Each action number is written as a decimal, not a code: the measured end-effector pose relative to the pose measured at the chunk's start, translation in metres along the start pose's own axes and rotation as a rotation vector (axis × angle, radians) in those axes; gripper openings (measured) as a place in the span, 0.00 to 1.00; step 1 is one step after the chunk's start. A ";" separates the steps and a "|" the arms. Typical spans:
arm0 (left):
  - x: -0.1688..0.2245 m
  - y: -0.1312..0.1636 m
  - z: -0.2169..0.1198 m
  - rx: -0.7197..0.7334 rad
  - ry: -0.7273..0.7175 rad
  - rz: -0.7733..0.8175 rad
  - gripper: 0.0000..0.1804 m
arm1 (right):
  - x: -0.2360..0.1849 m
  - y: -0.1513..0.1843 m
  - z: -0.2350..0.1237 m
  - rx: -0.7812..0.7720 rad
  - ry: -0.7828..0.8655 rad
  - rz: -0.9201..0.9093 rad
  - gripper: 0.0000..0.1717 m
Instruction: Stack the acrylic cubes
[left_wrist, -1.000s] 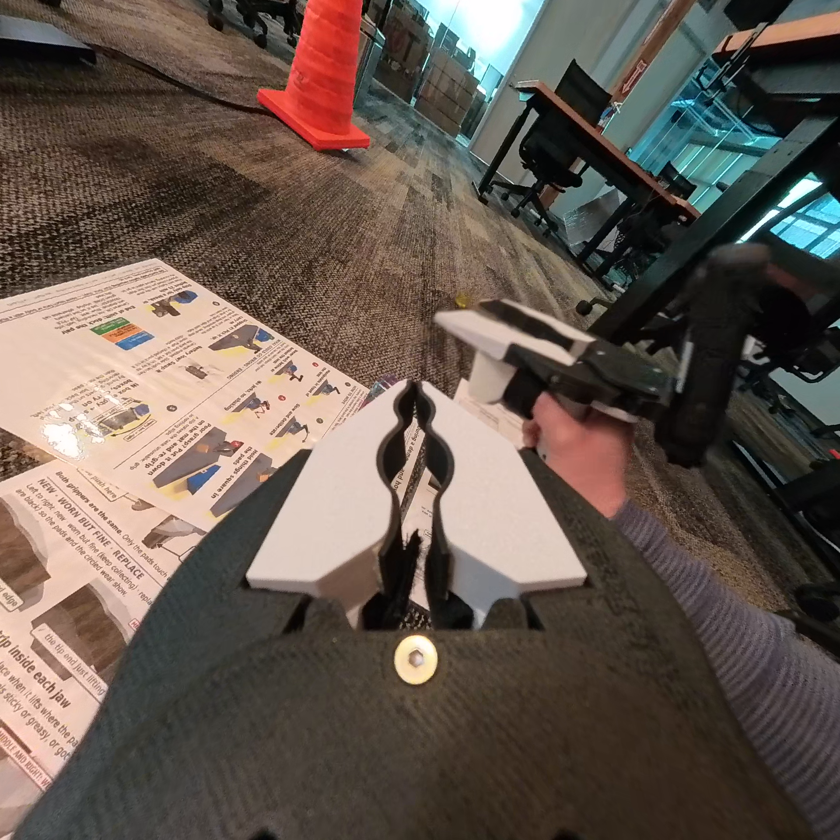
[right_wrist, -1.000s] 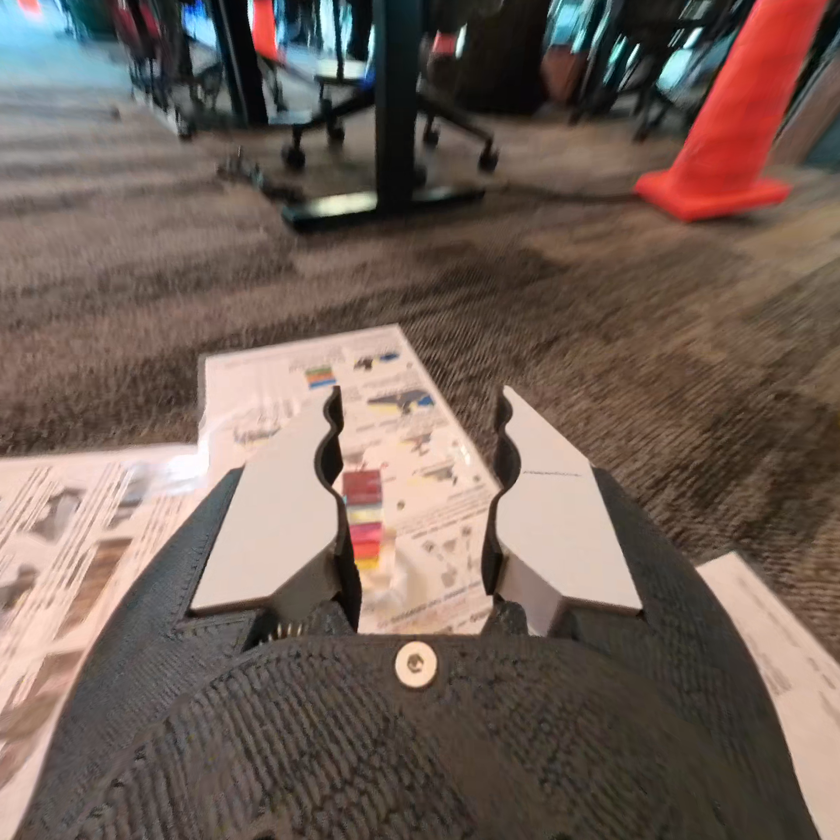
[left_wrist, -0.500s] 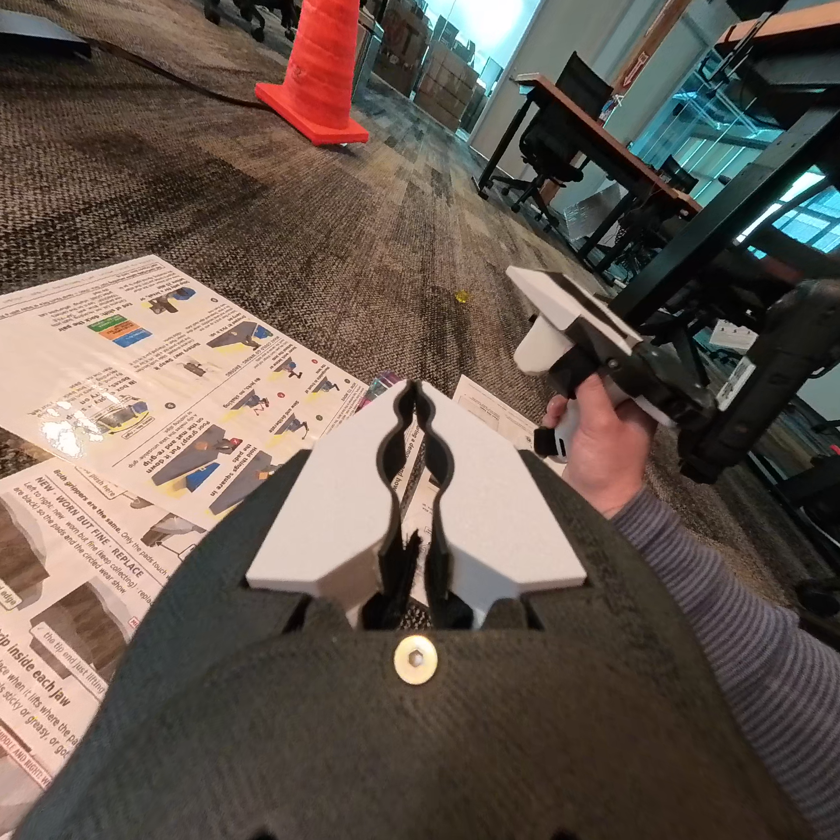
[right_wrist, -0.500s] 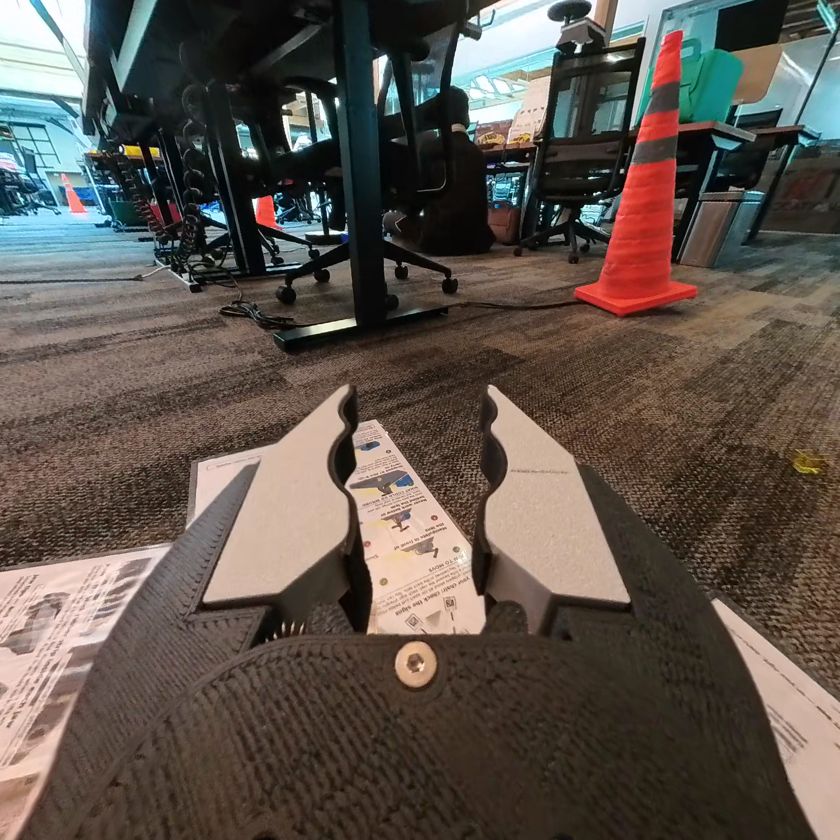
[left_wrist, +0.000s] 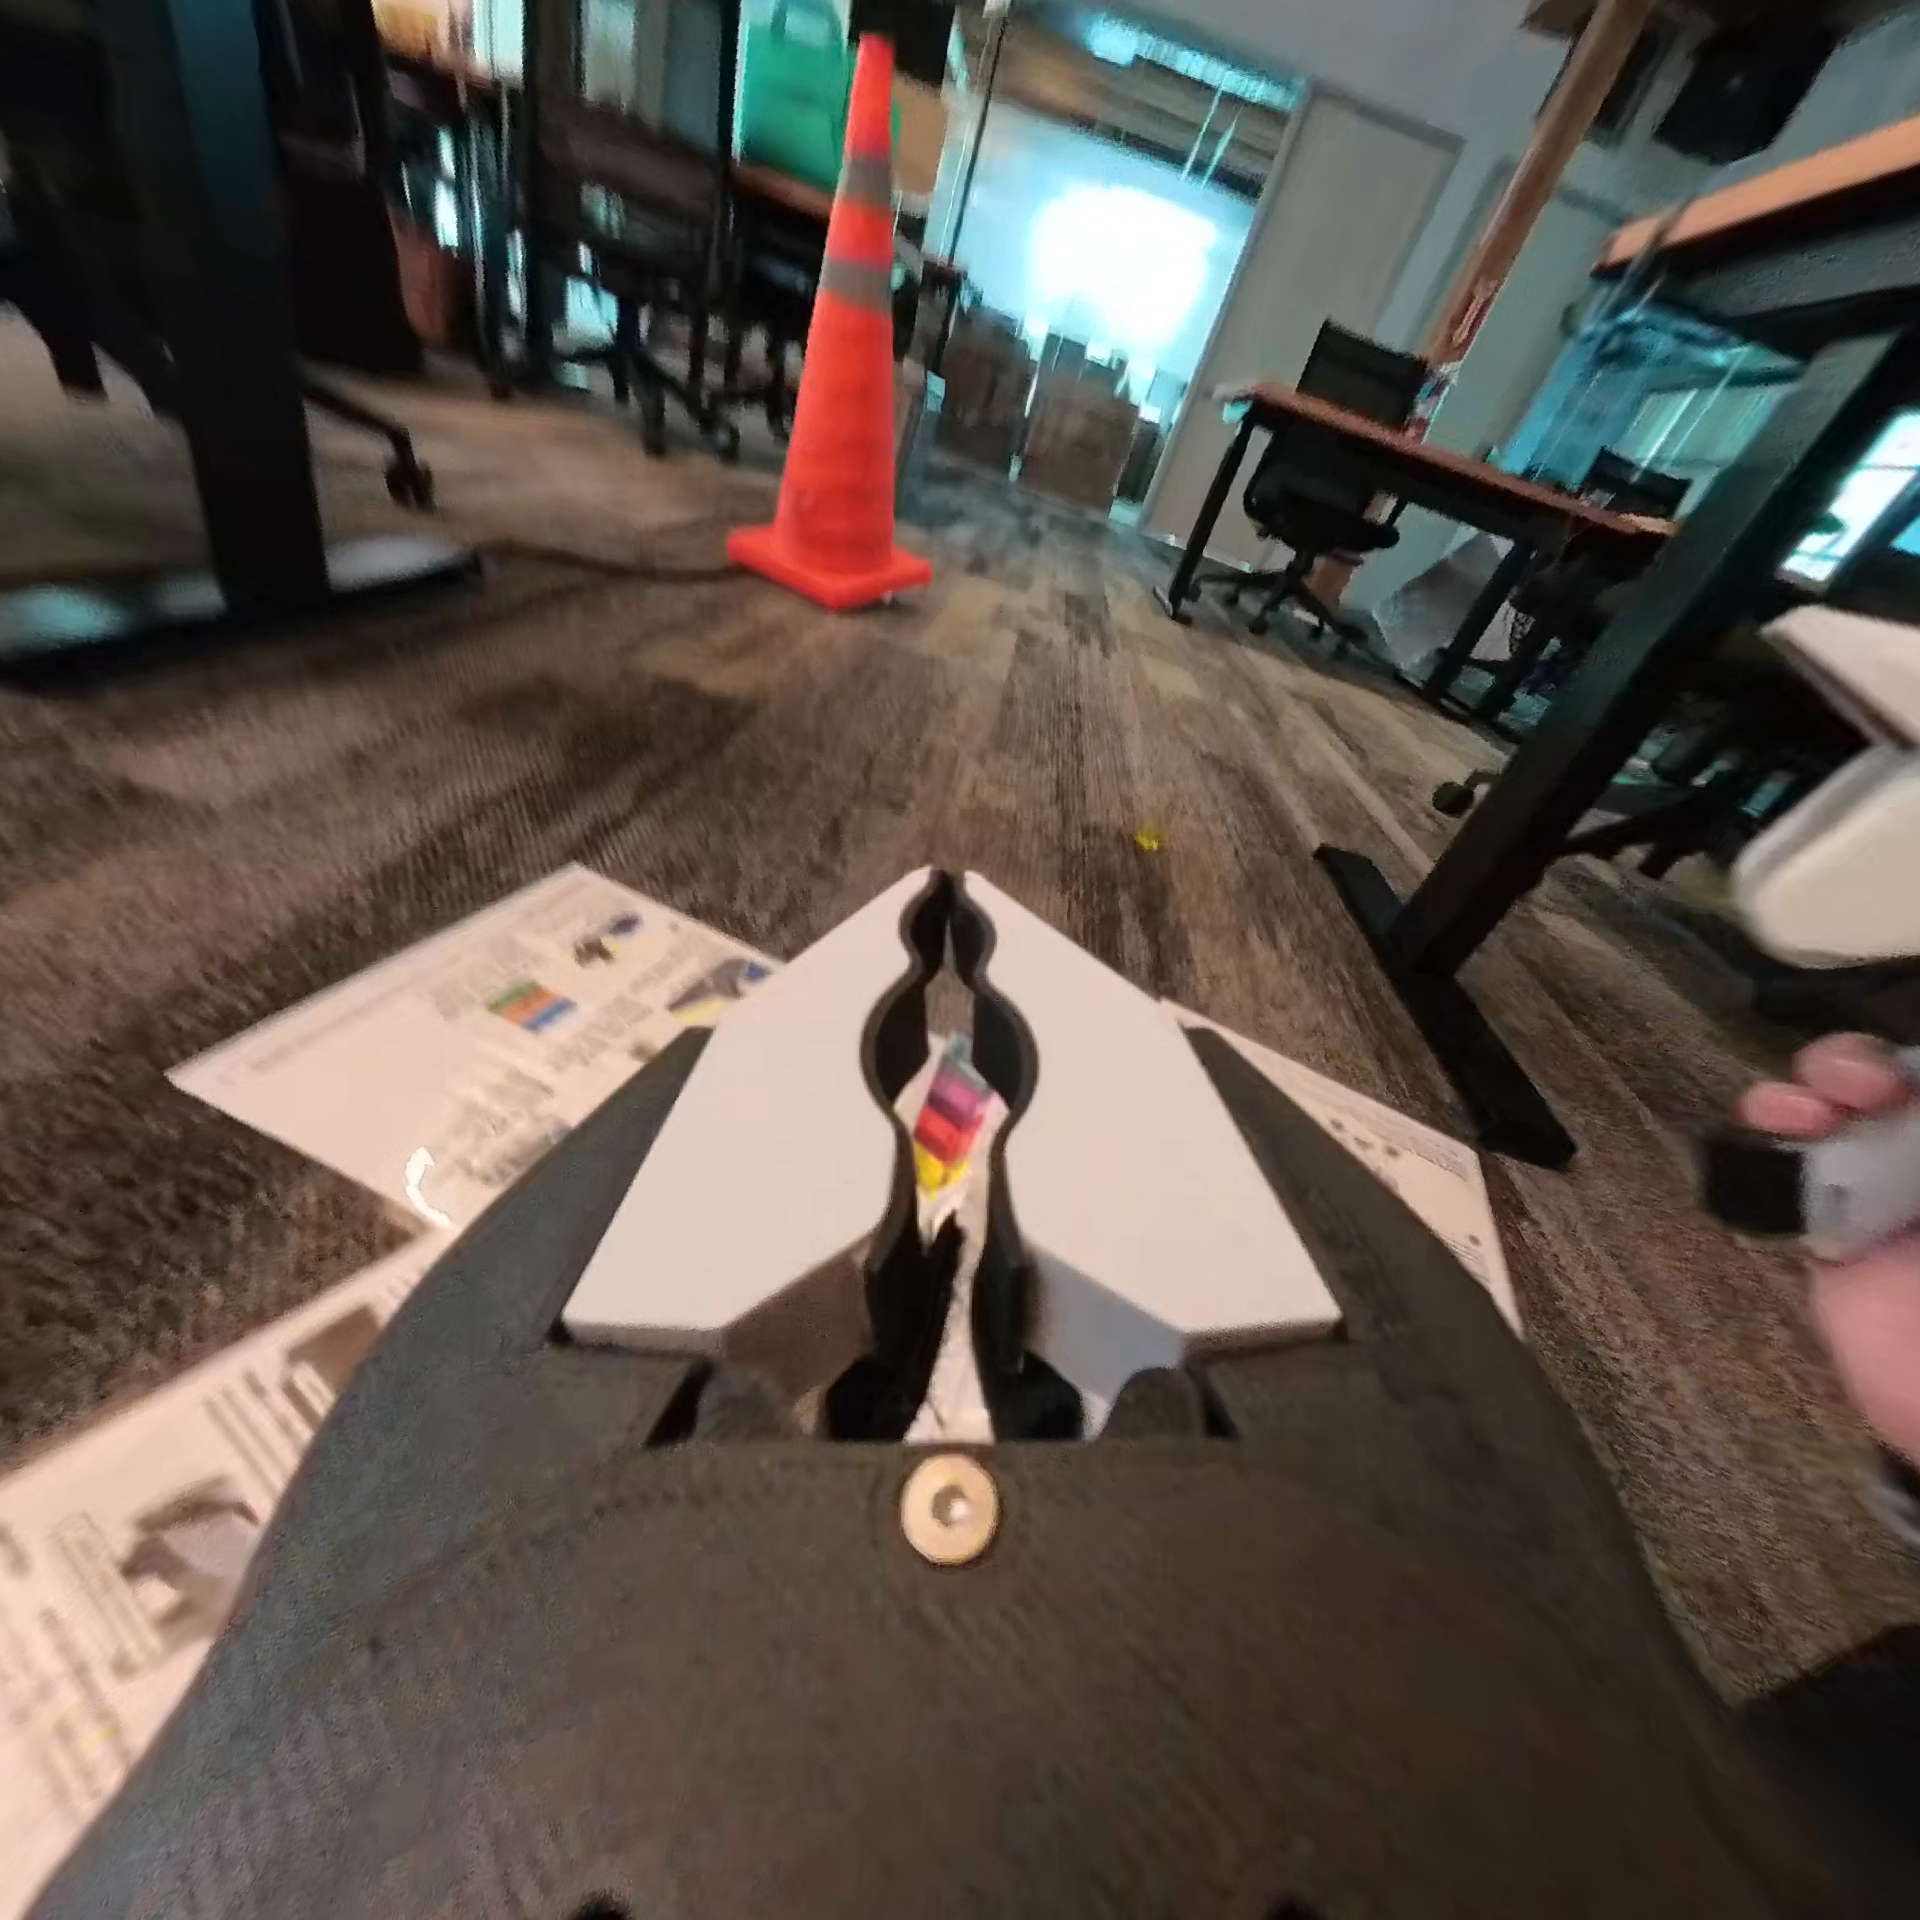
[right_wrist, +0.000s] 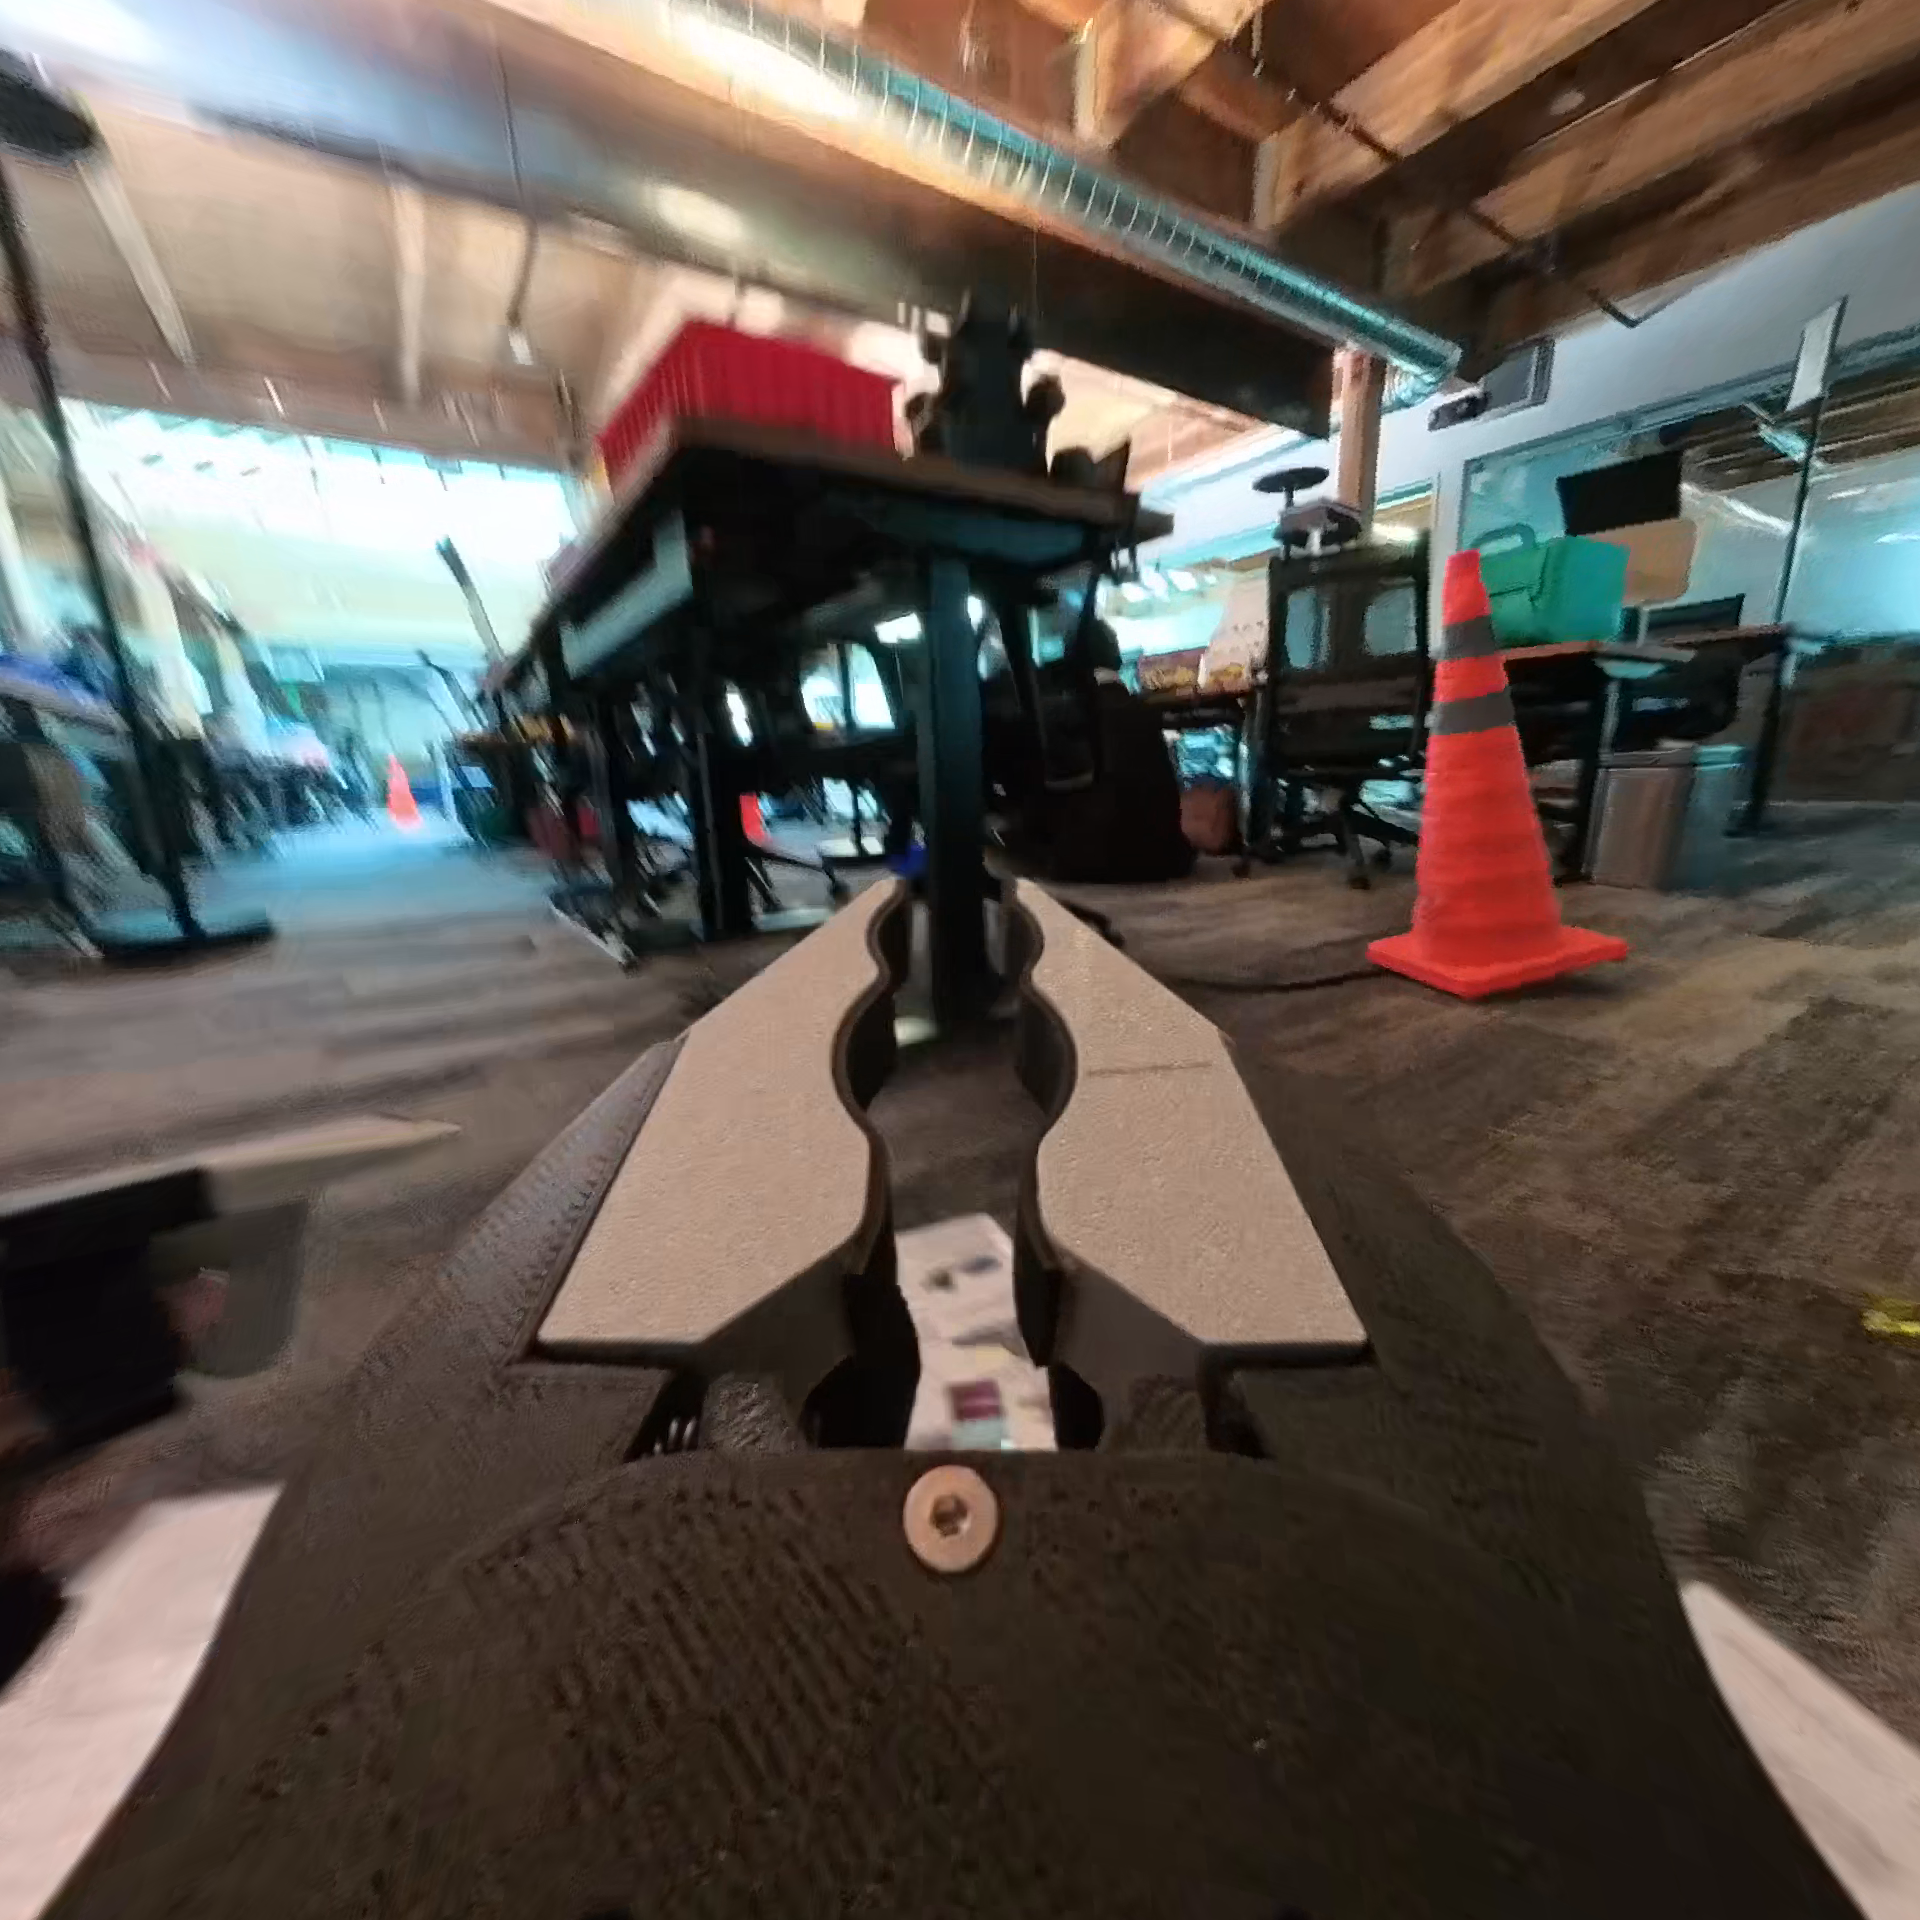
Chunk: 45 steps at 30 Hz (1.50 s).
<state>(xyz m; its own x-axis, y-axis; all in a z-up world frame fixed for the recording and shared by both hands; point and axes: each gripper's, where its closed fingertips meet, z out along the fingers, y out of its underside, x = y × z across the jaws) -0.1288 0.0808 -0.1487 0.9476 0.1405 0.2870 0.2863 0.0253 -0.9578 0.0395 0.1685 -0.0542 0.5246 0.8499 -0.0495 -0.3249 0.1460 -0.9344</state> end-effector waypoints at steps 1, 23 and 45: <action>0.006 -0.014 -0.011 0.042 -0.004 0.044 0.00 | 0.000 -0.021 -0.016 0.037 -0.009 0.051 0.06; 0.115 -0.091 -0.176 0.349 0.124 0.066 0.47 | -0.007 -0.262 -0.321 0.062 0.191 -0.751 0.15; 0.073 -0.016 -0.135 0.180 0.161 -0.268 0.58 | -0.019 -0.248 -0.339 -0.306 0.472 -0.541 0.46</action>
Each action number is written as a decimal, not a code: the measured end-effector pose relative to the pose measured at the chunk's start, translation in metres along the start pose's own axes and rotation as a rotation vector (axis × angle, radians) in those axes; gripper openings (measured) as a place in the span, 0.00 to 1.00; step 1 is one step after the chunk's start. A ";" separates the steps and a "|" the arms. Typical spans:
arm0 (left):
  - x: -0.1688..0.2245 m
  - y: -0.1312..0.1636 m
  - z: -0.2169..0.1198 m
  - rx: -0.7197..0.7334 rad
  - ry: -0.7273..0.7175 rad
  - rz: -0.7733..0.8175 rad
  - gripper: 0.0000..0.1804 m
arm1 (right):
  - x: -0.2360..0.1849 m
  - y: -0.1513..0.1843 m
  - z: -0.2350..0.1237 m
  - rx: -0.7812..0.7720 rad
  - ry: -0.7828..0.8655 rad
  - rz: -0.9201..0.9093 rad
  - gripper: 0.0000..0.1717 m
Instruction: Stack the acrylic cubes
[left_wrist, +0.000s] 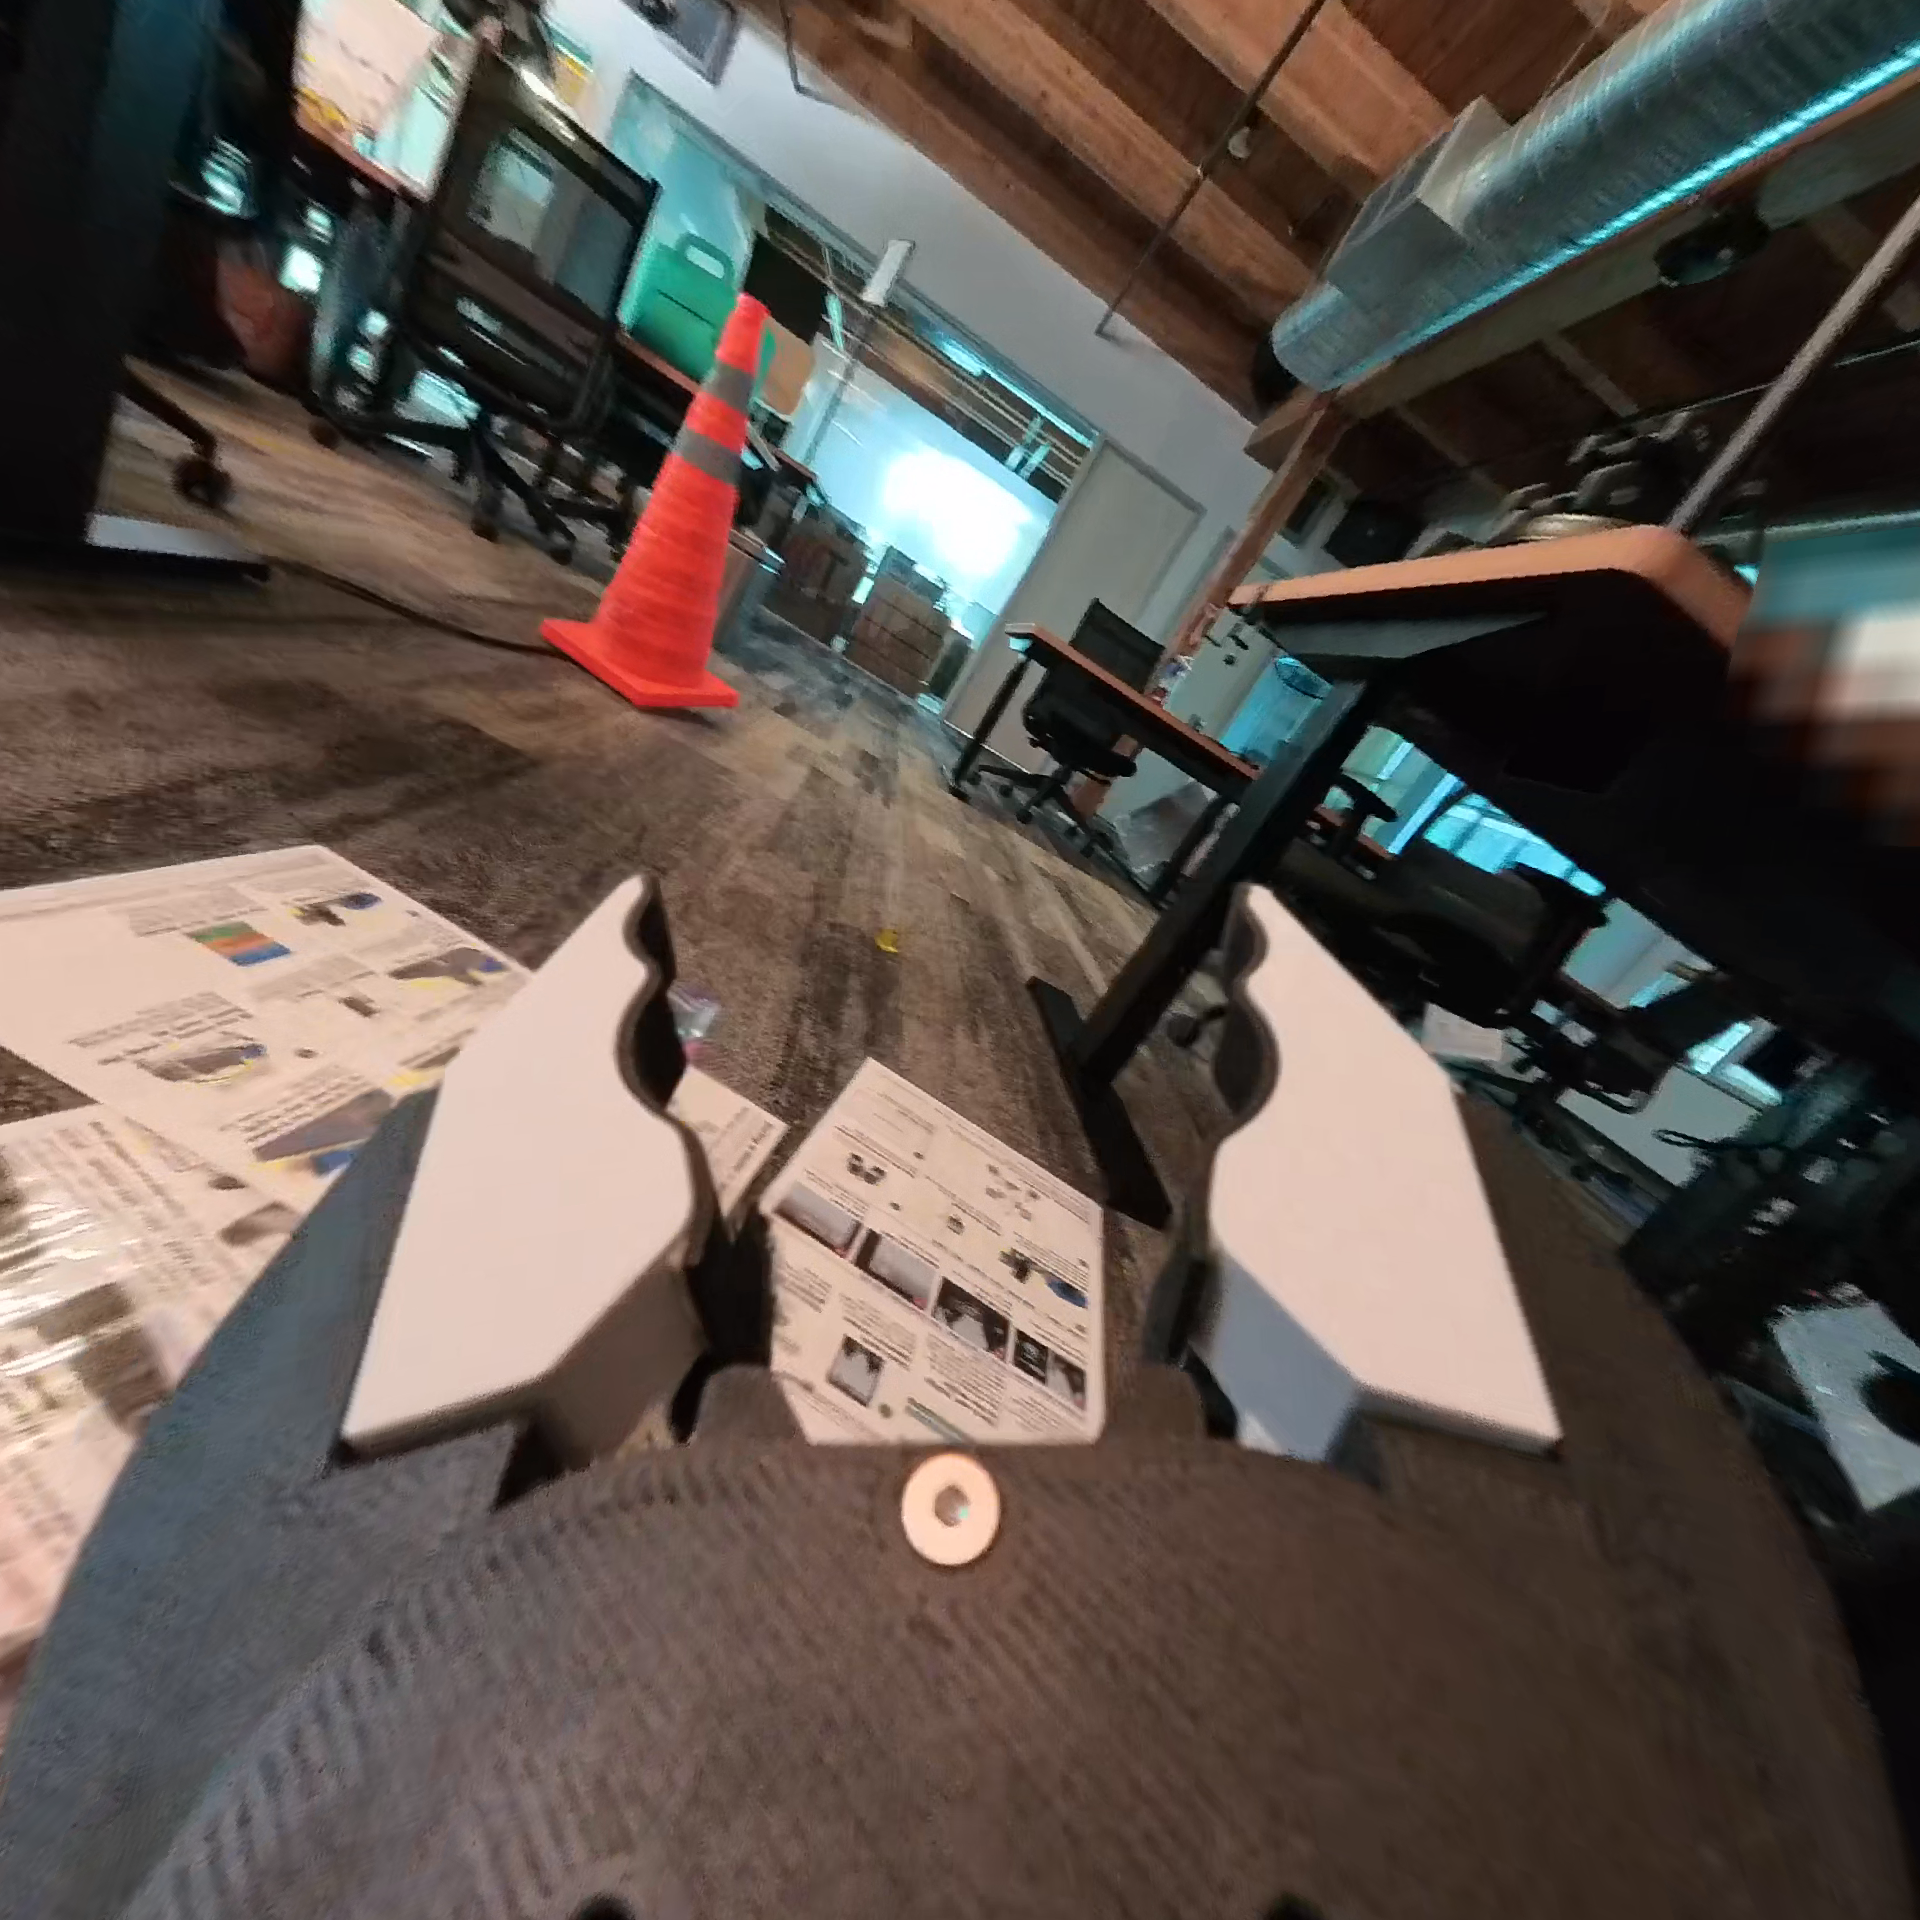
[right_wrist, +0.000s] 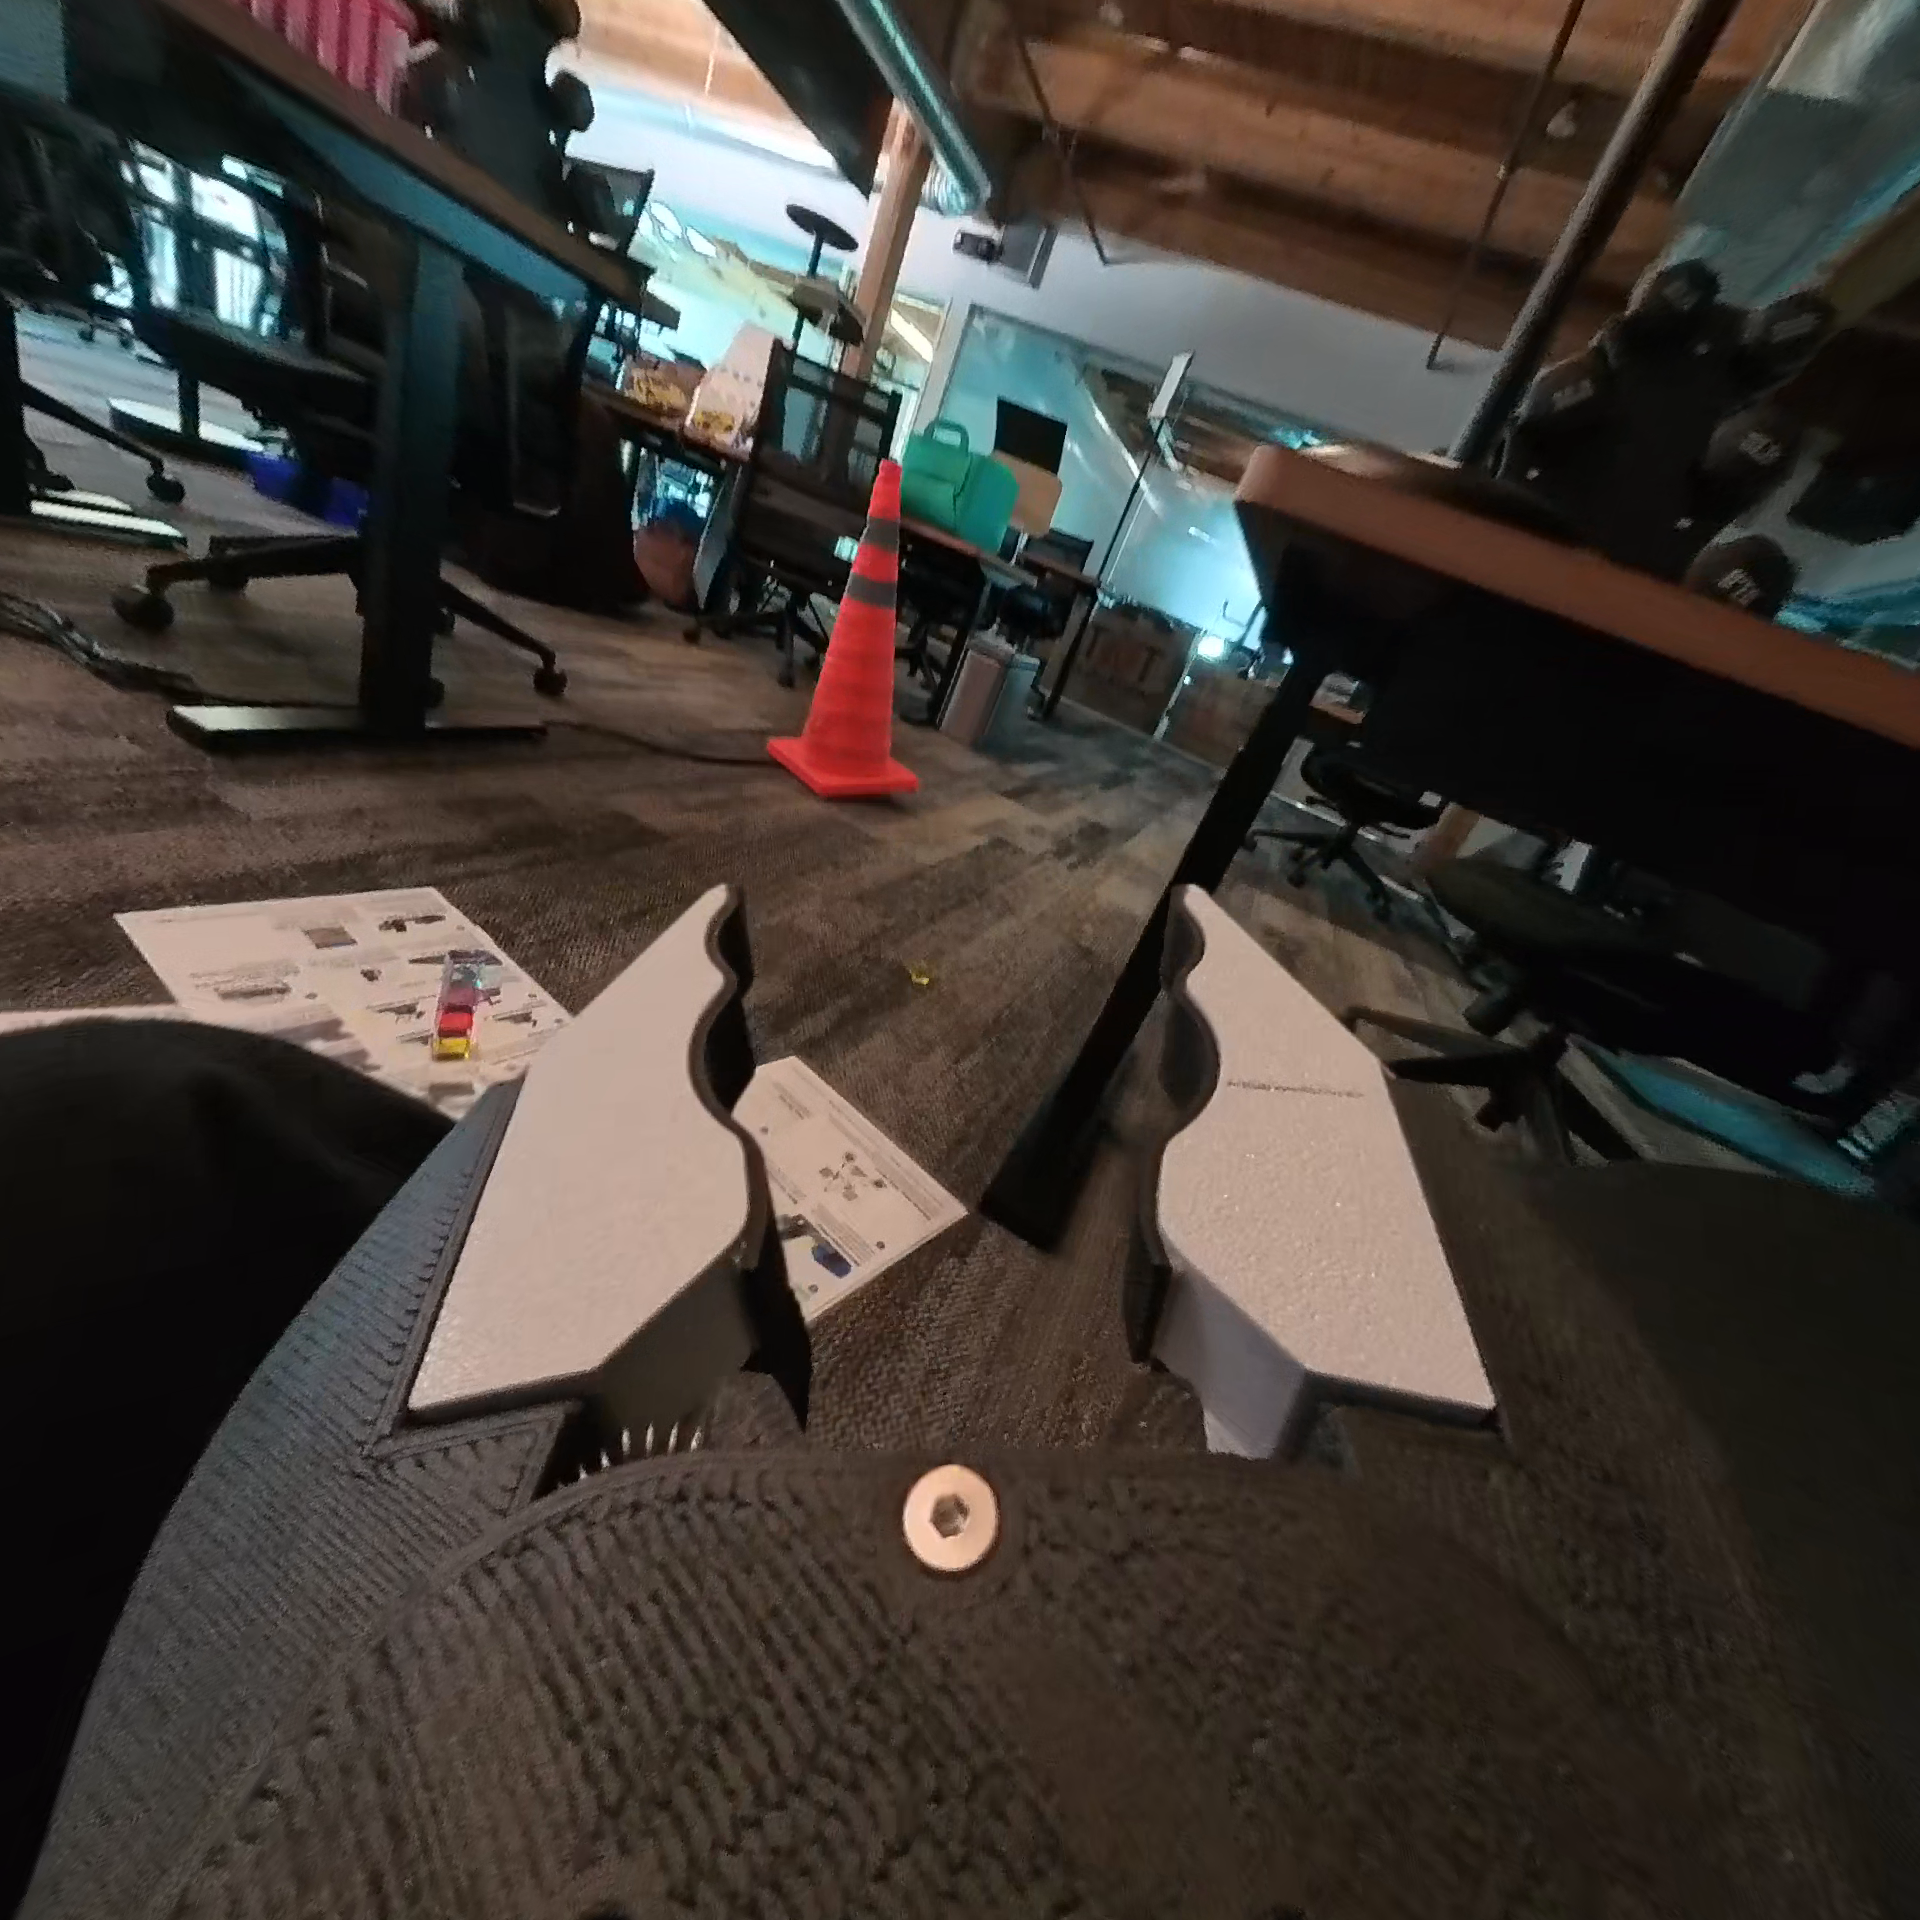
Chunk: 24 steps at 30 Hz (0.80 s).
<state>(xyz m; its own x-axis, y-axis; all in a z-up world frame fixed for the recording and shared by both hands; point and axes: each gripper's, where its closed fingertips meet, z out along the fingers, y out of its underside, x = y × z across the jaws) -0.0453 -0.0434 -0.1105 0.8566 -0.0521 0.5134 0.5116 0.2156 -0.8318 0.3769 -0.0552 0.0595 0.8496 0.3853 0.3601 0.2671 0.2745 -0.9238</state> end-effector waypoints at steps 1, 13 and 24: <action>0.005 0.002 0.000 -0.013 0.015 0.001 0.57 | -0.002 0.002 0.008 -0.016 -0.011 -0.001 0.46; -0.005 0.023 0.044 -0.159 0.050 0.285 0.55 | -0.078 0.123 0.203 -0.049 -0.190 -0.136 0.33; -0.211 0.053 0.262 -0.230 -0.146 0.669 0.53 | -0.112 0.350 0.510 -0.210 -0.160 0.082 0.31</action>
